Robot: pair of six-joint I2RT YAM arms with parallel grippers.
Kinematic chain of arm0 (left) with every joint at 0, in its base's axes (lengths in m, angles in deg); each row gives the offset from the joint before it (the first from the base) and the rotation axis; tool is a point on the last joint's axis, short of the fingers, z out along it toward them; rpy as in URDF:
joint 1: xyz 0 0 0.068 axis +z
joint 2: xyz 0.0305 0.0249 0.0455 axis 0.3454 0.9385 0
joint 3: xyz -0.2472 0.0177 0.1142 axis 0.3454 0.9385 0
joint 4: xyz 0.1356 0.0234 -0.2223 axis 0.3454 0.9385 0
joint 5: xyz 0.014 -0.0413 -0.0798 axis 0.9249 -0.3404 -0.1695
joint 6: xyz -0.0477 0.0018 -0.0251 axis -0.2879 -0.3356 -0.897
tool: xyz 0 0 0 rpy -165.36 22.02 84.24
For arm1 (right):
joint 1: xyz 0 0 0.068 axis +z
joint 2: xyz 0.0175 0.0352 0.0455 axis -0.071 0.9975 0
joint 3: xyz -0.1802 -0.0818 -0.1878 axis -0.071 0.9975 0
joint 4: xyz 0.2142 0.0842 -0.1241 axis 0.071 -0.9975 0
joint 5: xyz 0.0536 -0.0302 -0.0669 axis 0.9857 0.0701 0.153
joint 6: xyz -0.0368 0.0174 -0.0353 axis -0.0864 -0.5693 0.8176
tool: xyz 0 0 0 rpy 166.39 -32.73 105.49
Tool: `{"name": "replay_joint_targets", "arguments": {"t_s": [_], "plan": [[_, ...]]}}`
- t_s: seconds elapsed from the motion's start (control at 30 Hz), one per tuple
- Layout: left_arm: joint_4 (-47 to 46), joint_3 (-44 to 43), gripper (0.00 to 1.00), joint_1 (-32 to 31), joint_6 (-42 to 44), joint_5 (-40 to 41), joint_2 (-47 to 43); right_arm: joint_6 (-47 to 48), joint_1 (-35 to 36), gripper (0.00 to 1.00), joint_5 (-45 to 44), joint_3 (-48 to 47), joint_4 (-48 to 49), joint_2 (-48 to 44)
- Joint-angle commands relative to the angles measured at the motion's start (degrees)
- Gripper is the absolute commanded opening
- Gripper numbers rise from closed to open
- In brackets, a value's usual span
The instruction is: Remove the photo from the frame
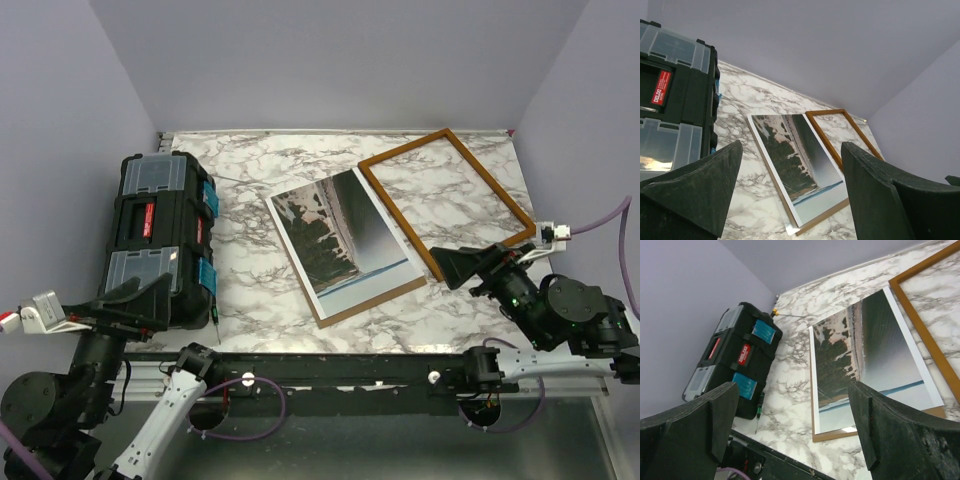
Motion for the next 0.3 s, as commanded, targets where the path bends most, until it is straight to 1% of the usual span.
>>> {"name": "replay_joint_targets", "arguments": {"t_s": [0.0, 0.13, 0.17, 0.2, 0.23, 0.27], "plan": [[-0.09, -0.84, 0.82, 0.14, 2.38, 2.24, -0.02, -0.41, -0.1, 1.0, -7.05, 1.27, 1.04, 2.27], [0.24, -0.87, 0.82, 0.16, 2.75, 2.14, 0.0, -0.99, -0.07, 0.99, -8.45, 1.99, 2.74, 3.82], [0.33, -0.78, 0.82, 0.14, 2.75, 2.13, -0.04, 0.43, -0.12, 1.0, -9.95, 3.08, 5.03, 3.94], [0.35, -0.69, 0.82, 0.14, 2.75, 2.07, -0.12, -0.32, -0.09, 1.0, -11.15, 3.15, 4.4, 4.42], [0.43, -0.6, 0.82, 0.14, 2.84, 1.99, -0.14, -1.08, -0.09, 1.0, -10.75, 2.76, 3.64, 4.7], [0.44, -0.6, 0.82, 0.15, 2.84, 1.84, -0.24, 0.22, -0.1, 1.0, -9.61, 2.52, 4.31, 4.82]]}}
